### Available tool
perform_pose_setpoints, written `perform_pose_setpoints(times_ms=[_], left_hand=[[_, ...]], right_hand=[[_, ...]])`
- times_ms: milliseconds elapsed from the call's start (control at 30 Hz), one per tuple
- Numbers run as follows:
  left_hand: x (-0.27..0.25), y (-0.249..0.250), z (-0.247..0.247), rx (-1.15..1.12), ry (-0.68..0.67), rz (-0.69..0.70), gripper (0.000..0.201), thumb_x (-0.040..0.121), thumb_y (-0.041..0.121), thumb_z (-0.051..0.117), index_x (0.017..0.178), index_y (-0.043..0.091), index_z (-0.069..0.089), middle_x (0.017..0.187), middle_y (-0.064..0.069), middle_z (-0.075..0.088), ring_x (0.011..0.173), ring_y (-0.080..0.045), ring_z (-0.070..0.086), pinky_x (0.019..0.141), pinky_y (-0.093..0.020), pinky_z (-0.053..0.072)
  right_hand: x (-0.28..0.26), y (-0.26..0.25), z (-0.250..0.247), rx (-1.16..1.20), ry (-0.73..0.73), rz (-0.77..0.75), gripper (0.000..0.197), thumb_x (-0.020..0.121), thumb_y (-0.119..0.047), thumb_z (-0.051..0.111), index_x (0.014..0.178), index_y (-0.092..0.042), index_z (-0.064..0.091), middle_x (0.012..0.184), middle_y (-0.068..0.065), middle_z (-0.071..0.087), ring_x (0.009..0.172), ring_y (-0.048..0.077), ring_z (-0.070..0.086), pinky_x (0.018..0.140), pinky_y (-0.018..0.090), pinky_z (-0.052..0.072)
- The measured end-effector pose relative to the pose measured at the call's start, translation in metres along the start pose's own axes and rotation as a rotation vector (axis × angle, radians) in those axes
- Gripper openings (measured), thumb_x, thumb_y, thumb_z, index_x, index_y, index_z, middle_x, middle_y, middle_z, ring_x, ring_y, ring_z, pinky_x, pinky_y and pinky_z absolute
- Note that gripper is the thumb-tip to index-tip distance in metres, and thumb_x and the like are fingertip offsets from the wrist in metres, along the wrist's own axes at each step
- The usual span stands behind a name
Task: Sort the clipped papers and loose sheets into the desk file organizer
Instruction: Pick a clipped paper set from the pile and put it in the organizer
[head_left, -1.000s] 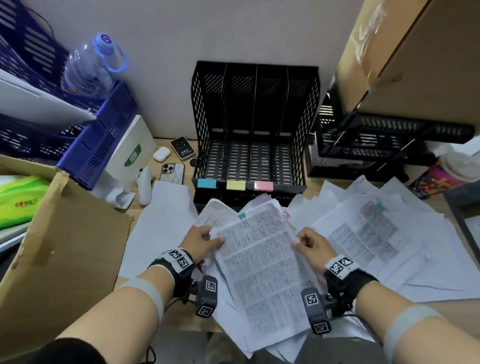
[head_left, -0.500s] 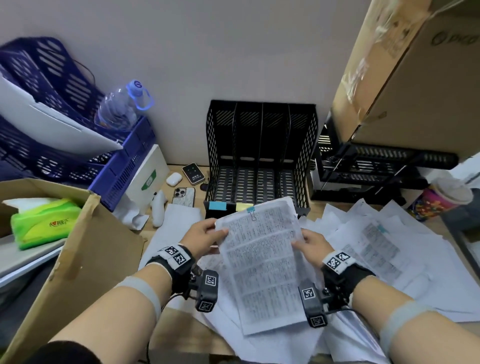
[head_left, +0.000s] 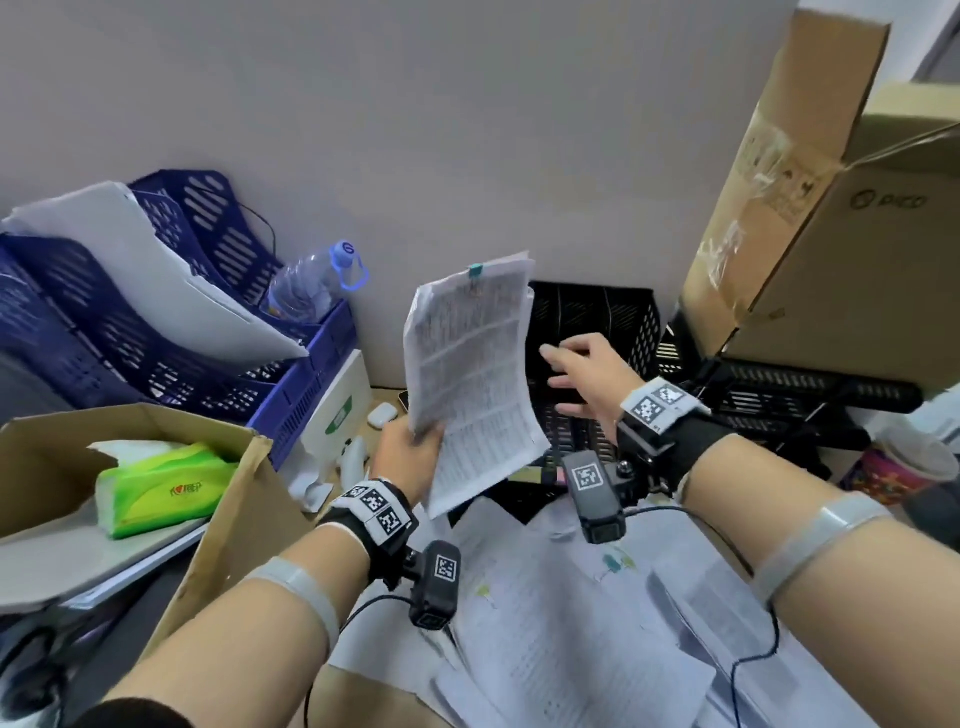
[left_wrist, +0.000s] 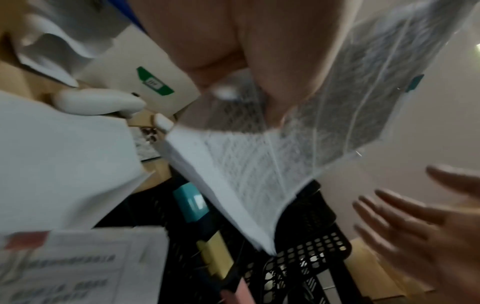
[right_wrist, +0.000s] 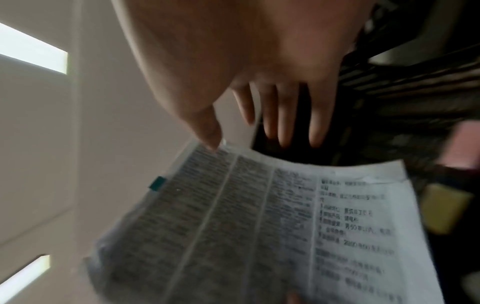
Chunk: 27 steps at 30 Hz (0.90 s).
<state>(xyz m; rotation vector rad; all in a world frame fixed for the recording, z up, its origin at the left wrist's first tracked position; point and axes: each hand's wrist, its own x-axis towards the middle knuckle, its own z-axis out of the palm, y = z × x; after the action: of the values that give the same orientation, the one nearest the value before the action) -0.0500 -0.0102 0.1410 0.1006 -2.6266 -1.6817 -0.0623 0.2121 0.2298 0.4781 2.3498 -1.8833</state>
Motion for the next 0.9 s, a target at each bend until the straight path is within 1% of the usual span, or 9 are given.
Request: perform_pose_setpoints(times_ms=[100, 133, 233, 333, 433, 567, 633, 733, 900], left_hand=[[0.012, 0.002, -0.005, 0.051, 0.110, 0.105, 0.021, 0.094, 0.012, 0.052, 0.077, 0.023, 0.058, 0.075, -0.007, 0.065, 0.079, -0.029, 0.059, 0.064, -0.031, 0.044], [0.014, 0.002, -0.004, 0.046, 0.100, 0.120, 0.016, 0.092, 0.014, 0.051, 0.089, 0.024, 0.062, 0.082, -0.006, 0.068, 0.083, -0.028, 0.061, 0.069, -0.033, 0.047], [0.018, -0.001, 0.005, -0.001, 0.100, 0.173, 0.043, 0.091, 0.010, 0.050, 0.124, 0.034, 0.061, 0.108, 0.006, 0.071, 0.101, -0.017, 0.064, 0.089, -0.030, 0.052], [0.025, -0.008, 0.020, -0.024, 0.105, 0.199, 0.052, 0.093, 0.003, 0.045, 0.134, 0.033, 0.058, 0.127, 0.005, 0.066, 0.117, -0.016, 0.059, 0.103, -0.030, 0.045], [0.034, -0.014, 0.036, -0.029, 0.059, 0.175, 0.056, 0.092, 0.006, 0.044, 0.138, 0.038, 0.052, 0.133, 0.005, 0.061, 0.122, -0.017, 0.057, 0.108, -0.036, 0.045], [0.050, -0.013, 0.057, 0.014, -0.062, 0.078, 0.059, 0.087, 0.024, 0.041, 0.144, 0.040, 0.040, 0.133, -0.002, 0.059, 0.116, -0.025, 0.059, 0.103, -0.044, 0.050], [0.059, -0.015, 0.065, 0.119, -0.107, 0.015, 0.061, 0.085, 0.039, 0.040, 0.146, 0.040, 0.035, 0.135, -0.006, 0.059, 0.114, -0.029, 0.062, 0.099, -0.047, 0.052], [0.068, -0.017, 0.073, 0.218, -0.133, -0.027, 0.055, 0.092, 0.053, 0.045, 0.144, 0.036, 0.039, 0.129, -0.009, 0.061, 0.109, -0.031, 0.064, 0.093, -0.042, 0.053], [0.078, -0.027, 0.078, 0.186, -0.112, -0.136, 0.041, 0.100, 0.036, 0.047, 0.140, 0.025, 0.049, 0.118, -0.011, 0.068, 0.102, -0.032, 0.066, 0.092, -0.039, 0.055]], right_hand=[[-0.011, -0.052, 0.011, 0.115, -0.243, 0.072, 0.056, 0.086, -0.059, 0.055, 0.124, -0.019, 0.052, 0.116, 0.010, 0.066, 0.096, 0.027, 0.072, 0.082, 0.048, 0.058], [-0.012, -0.065, 0.014, 0.119, -0.278, 0.072, 0.061, 0.083, -0.064, 0.054, 0.124, -0.019, 0.051, 0.114, 0.010, 0.068, 0.093, 0.029, 0.073, 0.079, 0.049, 0.058], [-0.013, -0.095, 0.026, 0.092, -0.321, 0.060, 0.071, 0.079, -0.070, 0.053, 0.126, -0.017, 0.049, 0.113, 0.013, 0.068, 0.085, 0.032, 0.075, 0.069, 0.047, 0.059], [-0.004, -0.107, 0.037, -0.019, -0.225, 0.074, 0.055, 0.086, -0.051, 0.058, 0.121, -0.009, 0.052, 0.102, 0.016, 0.069, 0.070, 0.032, 0.073, 0.064, 0.046, 0.060], [0.014, -0.104, 0.039, -0.316, -0.130, -0.011, 0.028, 0.092, -0.014, 0.048, 0.117, -0.004, 0.054, 0.115, 0.023, 0.065, 0.087, 0.036, 0.072, 0.071, 0.046, 0.062], [0.033, -0.092, 0.037, -0.510, -0.079, -0.128, 0.041, 0.091, -0.003, 0.038, 0.130, -0.010, 0.049, 0.118, 0.016, 0.058, 0.093, 0.035, 0.067, 0.066, 0.048, 0.062], [0.043, -0.083, 0.038, -0.540, -0.054, -0.157, 0.040, 0.090, -0.004, 0.035, 0.125, -0.015, 0.050, 0.113, 0.011, 0.057, 0.096, 0.039, 0.065, 0.070, 0.055, 0.059], [0.061, -0.066, 0.041, -0.602, -0.070, -0.192, 0.037, 0.085, -0.007, 0.037, 0.118, -0.015, 0.053, 0.112, 0.012, 0.061, 0.096, 0.040, 0.065, 0.078, 0.054, 0.057], [0.082, -0.028, 0.054, -0.420, -0.273, -0.075, 0.028, 0.089, -0.013, 0.048, 0.117, -0.014, 0.051, 0.111, 0.010, 0.061, 0.097, 0.034, 0.066, 0.072, 0.054, 0.060]])
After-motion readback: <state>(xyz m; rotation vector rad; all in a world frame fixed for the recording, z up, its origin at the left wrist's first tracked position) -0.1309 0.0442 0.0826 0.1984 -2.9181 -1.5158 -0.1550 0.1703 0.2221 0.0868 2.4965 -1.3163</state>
